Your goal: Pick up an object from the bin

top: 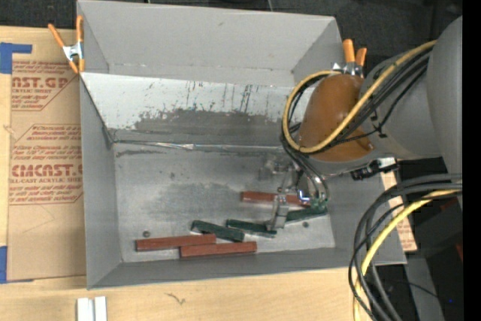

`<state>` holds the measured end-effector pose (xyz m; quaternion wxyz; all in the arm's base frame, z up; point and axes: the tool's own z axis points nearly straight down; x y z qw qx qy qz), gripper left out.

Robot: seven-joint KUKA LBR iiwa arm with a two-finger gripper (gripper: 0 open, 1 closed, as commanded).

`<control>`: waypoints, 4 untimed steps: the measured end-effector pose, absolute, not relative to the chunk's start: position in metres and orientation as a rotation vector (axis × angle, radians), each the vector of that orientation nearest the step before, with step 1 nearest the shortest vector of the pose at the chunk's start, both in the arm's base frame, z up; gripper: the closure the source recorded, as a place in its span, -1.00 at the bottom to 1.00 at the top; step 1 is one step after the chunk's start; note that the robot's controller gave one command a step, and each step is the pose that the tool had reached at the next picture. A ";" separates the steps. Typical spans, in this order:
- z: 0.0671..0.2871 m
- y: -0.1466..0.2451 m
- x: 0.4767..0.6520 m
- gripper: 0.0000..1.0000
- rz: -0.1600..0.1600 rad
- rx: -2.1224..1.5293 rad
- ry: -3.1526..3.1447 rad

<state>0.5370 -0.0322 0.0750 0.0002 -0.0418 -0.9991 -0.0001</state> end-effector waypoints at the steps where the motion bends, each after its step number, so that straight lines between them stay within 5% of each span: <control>1: 0.070 -0.037 0.542 1.00 0.000 -0.599 -3.084; 3: 0.077 -0.037 0.540 1.00 0.001 -0.598 -3.077; 4: 0.100 -0.037 0.539 1.00 0.000 -0.598 -3.077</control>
Offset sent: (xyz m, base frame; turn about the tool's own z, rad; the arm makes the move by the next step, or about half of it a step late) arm 0.0000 0.0000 0.0000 0.0000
